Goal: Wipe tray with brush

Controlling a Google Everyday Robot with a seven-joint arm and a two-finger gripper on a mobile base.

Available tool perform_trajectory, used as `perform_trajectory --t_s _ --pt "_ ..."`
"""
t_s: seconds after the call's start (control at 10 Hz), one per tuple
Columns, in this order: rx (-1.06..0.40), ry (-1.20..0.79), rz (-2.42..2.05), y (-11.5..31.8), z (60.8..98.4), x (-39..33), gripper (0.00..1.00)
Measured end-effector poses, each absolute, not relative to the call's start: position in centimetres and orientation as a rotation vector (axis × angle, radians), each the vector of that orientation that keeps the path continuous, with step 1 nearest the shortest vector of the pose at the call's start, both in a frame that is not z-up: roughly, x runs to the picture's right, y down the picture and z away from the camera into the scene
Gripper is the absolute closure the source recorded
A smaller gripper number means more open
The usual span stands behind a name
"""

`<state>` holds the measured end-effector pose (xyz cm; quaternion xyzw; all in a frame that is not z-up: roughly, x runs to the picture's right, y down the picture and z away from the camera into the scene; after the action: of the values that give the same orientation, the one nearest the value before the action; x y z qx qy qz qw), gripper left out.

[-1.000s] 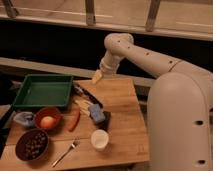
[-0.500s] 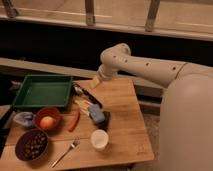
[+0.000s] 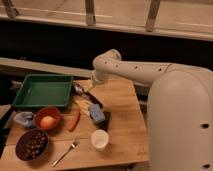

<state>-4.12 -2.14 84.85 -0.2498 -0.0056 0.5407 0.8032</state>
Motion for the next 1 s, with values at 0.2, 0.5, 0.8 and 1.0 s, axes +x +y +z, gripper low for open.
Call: perform_trajectory --t_s 0.2,0.5,0.8,1.0 --pt "-0.552 -0.016 1.159 -2.2 85.0 -4.5 0.2" --pt "-0.564 -0.02 1.159 -2.2 85.3 -4.5 0.2" --pt "-0.628 -0.034 1.142 -1.1 87.7 -6.3 0.2" --pt "-0.645 -0.041 1.139 -1.0 88.6 -6.7 0.2"
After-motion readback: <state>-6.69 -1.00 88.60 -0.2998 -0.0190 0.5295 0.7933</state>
